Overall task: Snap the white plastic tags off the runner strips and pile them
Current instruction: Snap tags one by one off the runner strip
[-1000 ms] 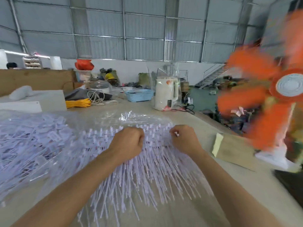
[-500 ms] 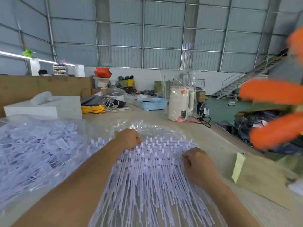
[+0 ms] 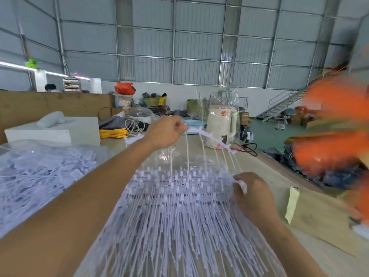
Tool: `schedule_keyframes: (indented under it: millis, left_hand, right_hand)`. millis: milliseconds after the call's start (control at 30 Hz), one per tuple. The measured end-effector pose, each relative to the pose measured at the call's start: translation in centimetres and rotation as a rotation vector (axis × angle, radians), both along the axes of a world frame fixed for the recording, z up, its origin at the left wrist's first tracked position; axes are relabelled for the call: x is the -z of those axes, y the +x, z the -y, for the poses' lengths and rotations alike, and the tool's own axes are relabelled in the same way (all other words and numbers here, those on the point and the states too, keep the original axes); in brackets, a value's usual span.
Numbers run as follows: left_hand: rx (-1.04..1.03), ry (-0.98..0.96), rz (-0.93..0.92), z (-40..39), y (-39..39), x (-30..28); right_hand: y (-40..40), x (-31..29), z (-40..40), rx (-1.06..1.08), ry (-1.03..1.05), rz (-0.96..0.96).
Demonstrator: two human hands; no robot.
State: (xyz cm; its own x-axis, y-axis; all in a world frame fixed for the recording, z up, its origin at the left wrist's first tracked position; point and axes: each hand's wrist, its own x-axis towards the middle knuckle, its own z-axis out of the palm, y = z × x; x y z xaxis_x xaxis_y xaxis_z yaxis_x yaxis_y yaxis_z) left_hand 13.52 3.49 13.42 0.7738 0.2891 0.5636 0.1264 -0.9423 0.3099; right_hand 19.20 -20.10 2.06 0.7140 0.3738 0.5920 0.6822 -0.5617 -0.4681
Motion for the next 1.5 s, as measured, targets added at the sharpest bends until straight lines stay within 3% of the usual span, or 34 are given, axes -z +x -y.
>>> schedule_keyframes:
  millis: [133,400,600,733,867,967,1233,1367,1500]
  left_hand:
    - [0.000,0.124,0.116,2.6,-2.2,-3.8]
    - [-0.039,0.296,0.332,7.0,-7.6,-7.9]
    - [-0.008,0.392,0.388,7.8,-9.9,-8.1]
    - [-0.026,0.390,0.134,6.8,-9.5,-5.6]
    - [0.052,0.219,-0.154,4.3,-8.2,-1.2]
    - [0.077,0.136,-0.260,2.7,-7.7,1.1]
    - [0.119,0.136,-0.425,1.9,-8.9,2.1]
    - [0.102,0.213,-0.360,2.7,-10.4,-0.8]
    - [0.150,0.100,-0.312,2.4,-12.7,-2.2]
  right_hand:
    - [0.3,-0.5,0.5,0.028,0.255,-0.079]
    - [0.9,-0.6,0.9,-0.077,0.713,-0.474]
    - [0.2,-1.8,1.3,-0.388,1.054,-0.803]
    - [0.3,-1.9,1.7,-0.502,1.044,-0.976]
    - [0.4,-1.1,1.4,-0.525,0.962,-1.228]
    - [0.6,-0.8,1.3,-0.506,0.937,-1.233]
    - [1.5,-1.2,1.2,-0.384,0.962,-1.180]
    - [1.5,-1.7,1.3,-0.508,1.014,-1.279]
    - [-0.1,-2.0,1.4,-0.524,0.976,-1.290]
